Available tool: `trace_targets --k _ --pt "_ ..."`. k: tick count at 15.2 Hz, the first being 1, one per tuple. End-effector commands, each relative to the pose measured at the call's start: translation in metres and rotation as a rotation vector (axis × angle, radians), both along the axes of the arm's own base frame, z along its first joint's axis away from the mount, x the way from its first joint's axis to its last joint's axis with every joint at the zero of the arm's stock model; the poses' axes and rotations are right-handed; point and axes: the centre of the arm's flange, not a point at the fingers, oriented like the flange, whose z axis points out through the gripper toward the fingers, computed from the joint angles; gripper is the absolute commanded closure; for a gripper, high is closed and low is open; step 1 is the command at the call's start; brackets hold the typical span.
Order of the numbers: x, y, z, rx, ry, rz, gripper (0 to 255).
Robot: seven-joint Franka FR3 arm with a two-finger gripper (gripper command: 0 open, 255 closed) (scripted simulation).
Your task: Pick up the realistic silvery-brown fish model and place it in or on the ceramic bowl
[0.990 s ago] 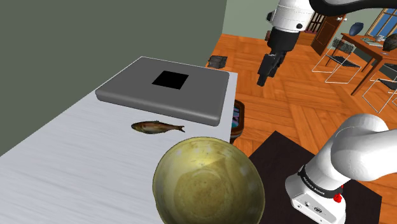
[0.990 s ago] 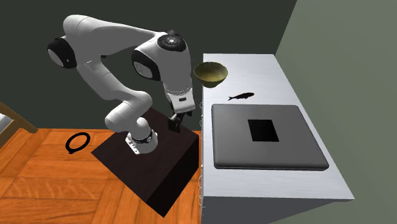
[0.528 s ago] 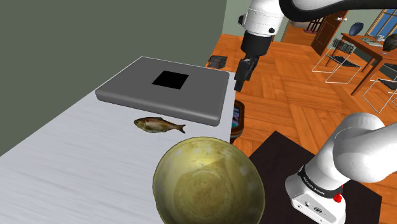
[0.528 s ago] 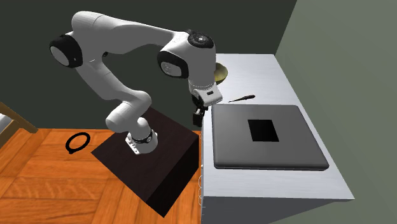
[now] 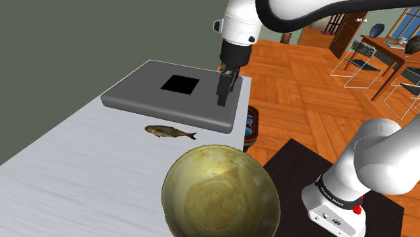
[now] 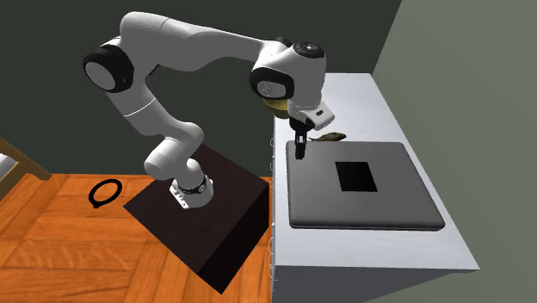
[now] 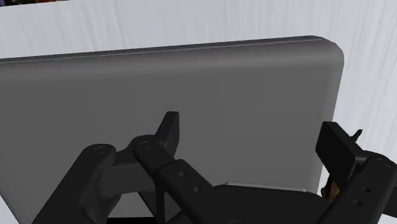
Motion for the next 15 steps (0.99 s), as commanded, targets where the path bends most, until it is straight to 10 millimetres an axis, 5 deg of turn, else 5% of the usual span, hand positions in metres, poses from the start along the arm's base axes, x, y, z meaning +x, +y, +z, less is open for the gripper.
trace_targets --k 1,13,15 --pt "0.005 0.022 -0.003 0.007 -0.005 0.05 0" --pt "0.017 0.173 -0.014 0.045 -0.031 0.344 0" --pt "0.017 0.176 -0.02 0.045 -0.031 0.348 0"
